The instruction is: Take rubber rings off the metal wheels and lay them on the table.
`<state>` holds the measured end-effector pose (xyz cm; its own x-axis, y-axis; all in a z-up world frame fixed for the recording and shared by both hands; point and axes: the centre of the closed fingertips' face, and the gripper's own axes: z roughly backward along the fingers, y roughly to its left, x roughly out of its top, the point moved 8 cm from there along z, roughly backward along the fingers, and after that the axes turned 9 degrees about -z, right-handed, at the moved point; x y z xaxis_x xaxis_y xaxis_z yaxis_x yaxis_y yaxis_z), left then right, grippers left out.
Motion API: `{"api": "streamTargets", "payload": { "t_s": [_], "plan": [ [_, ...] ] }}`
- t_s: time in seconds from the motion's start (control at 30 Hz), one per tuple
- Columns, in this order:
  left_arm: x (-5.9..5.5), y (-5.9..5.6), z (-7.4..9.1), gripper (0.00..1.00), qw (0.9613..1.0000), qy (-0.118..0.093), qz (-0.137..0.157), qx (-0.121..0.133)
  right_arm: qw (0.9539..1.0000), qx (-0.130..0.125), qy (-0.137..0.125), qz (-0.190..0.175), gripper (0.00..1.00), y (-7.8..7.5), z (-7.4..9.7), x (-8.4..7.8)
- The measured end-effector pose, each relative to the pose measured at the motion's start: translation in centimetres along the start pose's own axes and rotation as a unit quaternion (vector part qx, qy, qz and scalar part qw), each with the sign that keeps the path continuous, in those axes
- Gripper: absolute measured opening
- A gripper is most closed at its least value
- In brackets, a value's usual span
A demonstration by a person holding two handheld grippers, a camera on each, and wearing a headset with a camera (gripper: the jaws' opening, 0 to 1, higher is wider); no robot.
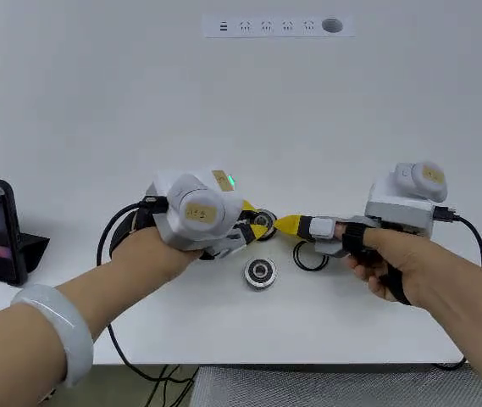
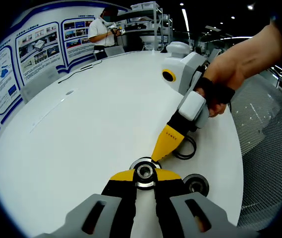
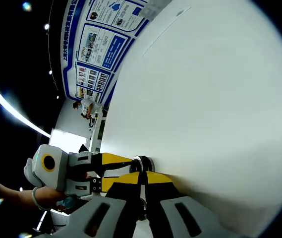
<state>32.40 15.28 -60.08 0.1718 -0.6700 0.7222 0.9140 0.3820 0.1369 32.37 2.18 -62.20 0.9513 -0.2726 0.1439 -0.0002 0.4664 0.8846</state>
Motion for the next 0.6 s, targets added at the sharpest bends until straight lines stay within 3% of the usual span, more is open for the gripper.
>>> {"api": "streamTargets", "payload": {
  "t_s": [0.6],
  "plan": [
    [-0.03, 0.04, 0.01, 0.13, 1.0, 0.002, 0.0, -0.002, 0.9999, 0.001, 0.001, 0.012, 0.02, 0.36, 0.08, 0.09]
  ]
}}
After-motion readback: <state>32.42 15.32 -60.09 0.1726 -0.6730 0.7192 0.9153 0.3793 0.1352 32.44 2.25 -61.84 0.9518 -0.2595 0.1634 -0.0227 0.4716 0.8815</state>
